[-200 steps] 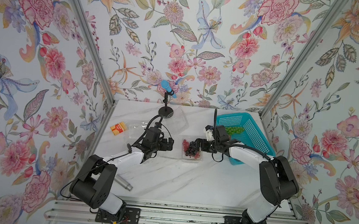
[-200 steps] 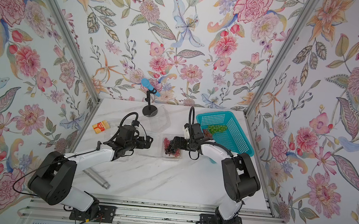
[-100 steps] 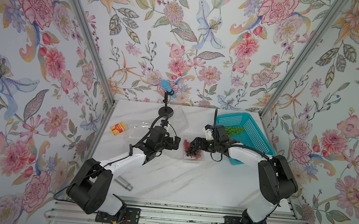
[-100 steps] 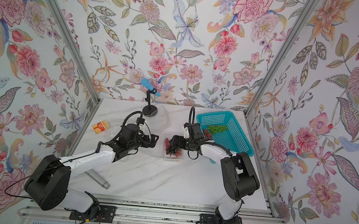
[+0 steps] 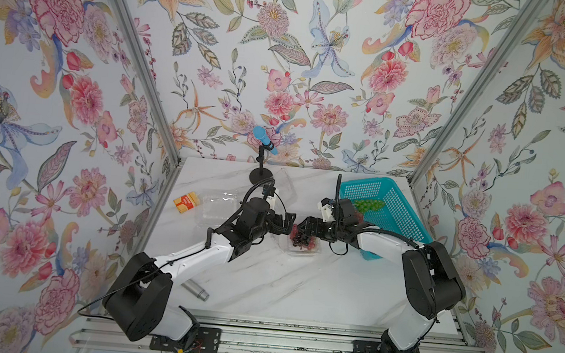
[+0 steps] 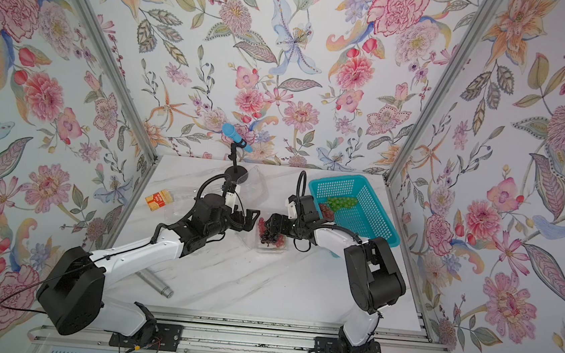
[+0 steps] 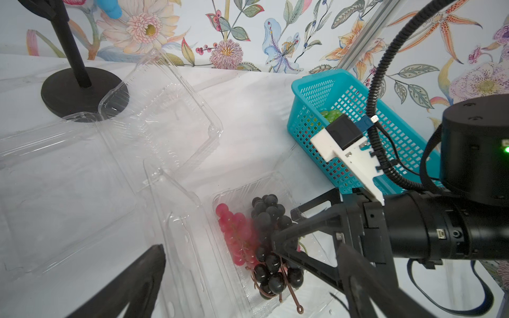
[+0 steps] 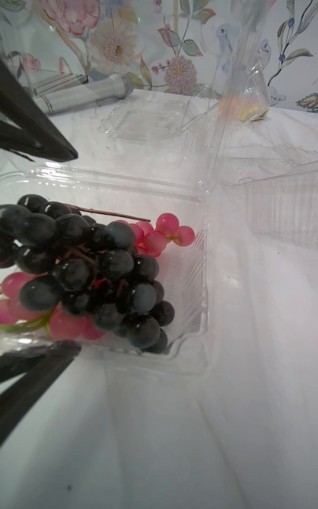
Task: Pack grapes into containers
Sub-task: Close the packing box at the center of the board.
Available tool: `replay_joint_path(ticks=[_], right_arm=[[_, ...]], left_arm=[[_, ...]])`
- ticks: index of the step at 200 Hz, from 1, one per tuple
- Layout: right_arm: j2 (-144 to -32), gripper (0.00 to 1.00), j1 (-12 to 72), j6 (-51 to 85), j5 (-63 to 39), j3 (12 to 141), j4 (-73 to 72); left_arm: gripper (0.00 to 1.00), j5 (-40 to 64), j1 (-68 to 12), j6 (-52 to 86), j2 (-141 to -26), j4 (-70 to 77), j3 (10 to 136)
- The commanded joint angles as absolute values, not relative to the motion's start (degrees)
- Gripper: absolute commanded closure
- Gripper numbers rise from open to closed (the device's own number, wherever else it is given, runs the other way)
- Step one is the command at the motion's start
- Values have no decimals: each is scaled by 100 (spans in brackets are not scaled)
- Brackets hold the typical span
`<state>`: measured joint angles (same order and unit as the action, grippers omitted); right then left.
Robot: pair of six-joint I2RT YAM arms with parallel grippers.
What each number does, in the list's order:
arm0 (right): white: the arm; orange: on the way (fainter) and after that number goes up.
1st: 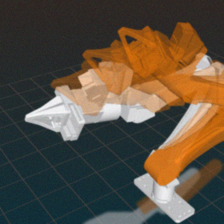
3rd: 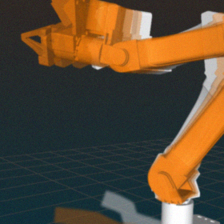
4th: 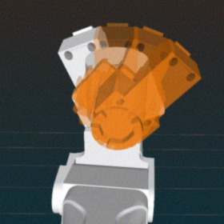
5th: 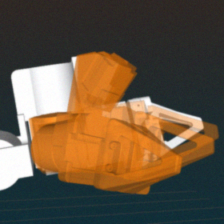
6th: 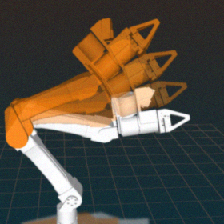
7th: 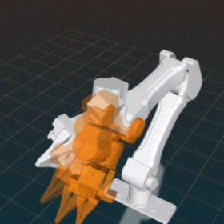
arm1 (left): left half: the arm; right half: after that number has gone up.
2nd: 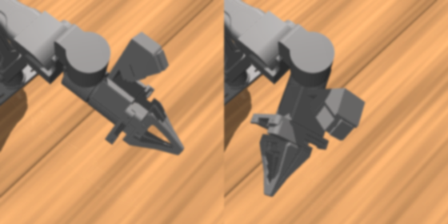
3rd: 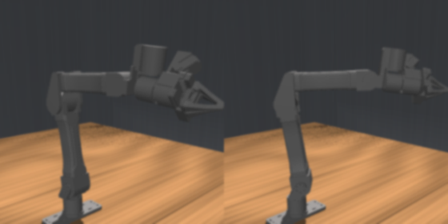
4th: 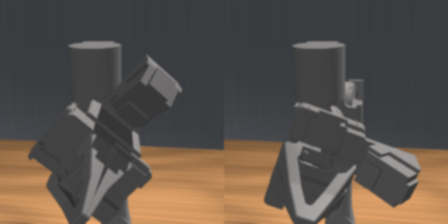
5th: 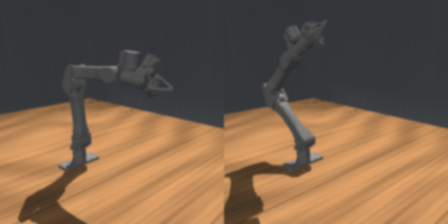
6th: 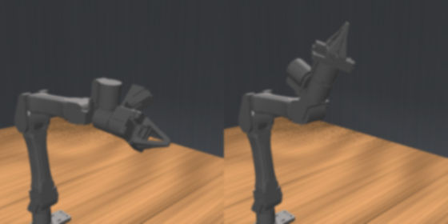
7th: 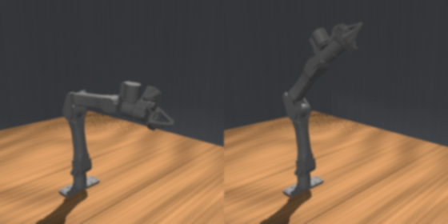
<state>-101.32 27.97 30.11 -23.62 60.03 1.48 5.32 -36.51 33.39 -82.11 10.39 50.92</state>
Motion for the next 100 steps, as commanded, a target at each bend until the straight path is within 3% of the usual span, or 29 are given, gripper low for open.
replay_joint_path(ticks=[1,100], right_arm=[[-10281,0,3000,3262,-2593,6016,-163],[-10318,0,2949,3692,-2901,5783,-677]], left_arm=[[0,536,-3726,3231,-8074,1050,5121],[0,567,-3911,3181,-7934,1513,4731]])
